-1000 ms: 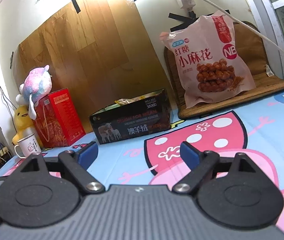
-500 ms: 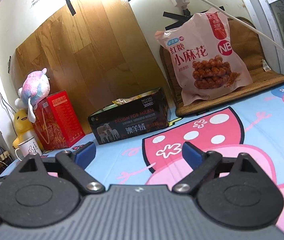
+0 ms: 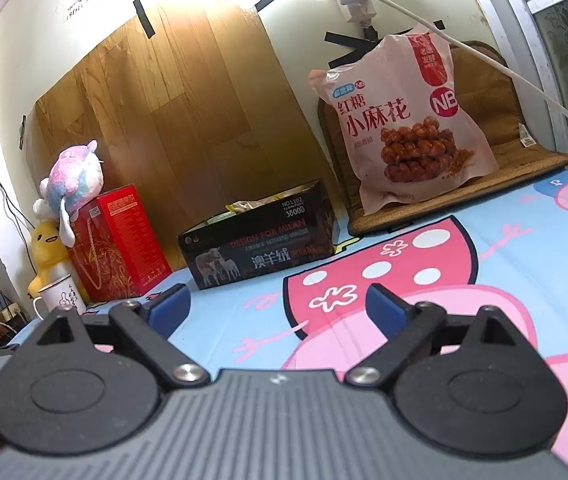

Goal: Organize snacks

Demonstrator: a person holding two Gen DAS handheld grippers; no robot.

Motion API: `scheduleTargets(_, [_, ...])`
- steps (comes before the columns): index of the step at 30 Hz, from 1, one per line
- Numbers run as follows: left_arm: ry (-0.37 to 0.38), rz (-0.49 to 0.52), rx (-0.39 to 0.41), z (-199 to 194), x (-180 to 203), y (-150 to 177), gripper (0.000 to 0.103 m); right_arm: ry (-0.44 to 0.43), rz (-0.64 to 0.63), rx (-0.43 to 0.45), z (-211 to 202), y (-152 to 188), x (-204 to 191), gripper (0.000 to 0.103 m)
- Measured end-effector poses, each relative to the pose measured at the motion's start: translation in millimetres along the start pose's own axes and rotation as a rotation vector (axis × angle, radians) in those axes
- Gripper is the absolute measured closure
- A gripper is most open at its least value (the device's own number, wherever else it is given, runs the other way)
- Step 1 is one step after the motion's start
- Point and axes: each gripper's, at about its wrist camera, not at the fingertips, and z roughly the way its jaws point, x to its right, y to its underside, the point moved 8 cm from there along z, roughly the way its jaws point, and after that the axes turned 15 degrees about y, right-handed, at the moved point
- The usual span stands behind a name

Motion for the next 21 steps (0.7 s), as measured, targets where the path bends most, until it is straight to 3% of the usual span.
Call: scheduleTargets(21, [-0.016,0.034,0.002,-2.2,3.6,0.6,0.0,0.0,0.004,0.001,0.4,0.5,-0.1,0.007])
